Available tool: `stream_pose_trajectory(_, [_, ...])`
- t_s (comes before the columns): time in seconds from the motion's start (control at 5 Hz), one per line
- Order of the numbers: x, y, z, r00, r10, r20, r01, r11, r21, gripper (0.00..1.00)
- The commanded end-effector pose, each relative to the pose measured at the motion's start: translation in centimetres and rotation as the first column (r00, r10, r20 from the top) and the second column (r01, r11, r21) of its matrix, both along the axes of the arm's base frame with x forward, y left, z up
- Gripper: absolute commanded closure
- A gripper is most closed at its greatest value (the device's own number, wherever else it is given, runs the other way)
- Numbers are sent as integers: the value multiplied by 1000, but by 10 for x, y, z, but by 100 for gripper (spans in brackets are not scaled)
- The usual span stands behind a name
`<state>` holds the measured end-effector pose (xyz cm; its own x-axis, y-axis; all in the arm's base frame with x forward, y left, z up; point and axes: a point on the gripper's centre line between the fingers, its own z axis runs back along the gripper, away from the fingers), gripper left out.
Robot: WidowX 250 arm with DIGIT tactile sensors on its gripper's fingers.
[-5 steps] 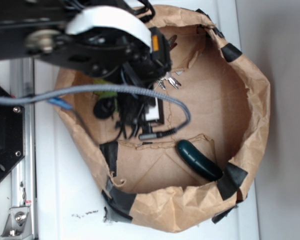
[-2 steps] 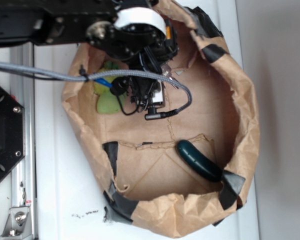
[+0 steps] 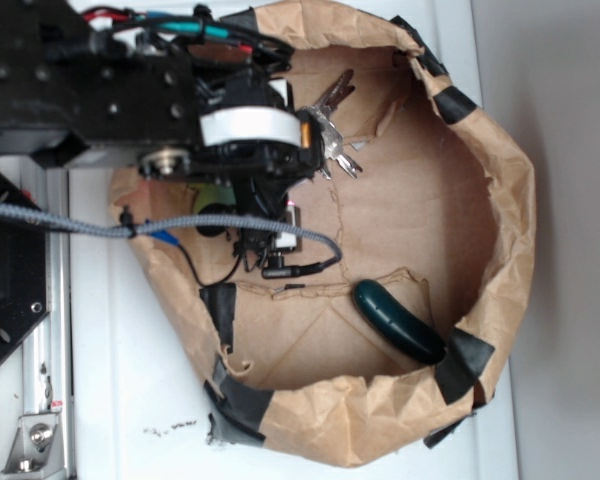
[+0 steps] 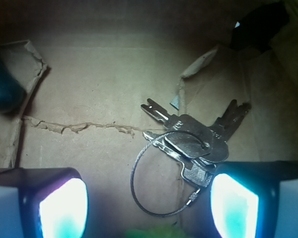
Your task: Grab the silver keys.
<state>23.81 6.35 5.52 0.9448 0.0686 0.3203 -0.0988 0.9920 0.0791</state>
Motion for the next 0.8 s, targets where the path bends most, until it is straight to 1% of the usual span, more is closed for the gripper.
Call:
stream_pose_trajectory(0.0, [9,-15,9,998,38,47,-38,999,-4,0])
stream_pose_trajectory(0.2, [9,-21,11,998,46,48,-45,999,-20,0])
stream_pose_trajectory(0.4, [16,-21,5,997,59,49,-59,998,-13,0])
stream_pose_trajectory(0.6, [24,-14,-4,998,57,25,-56,997,-47,0])
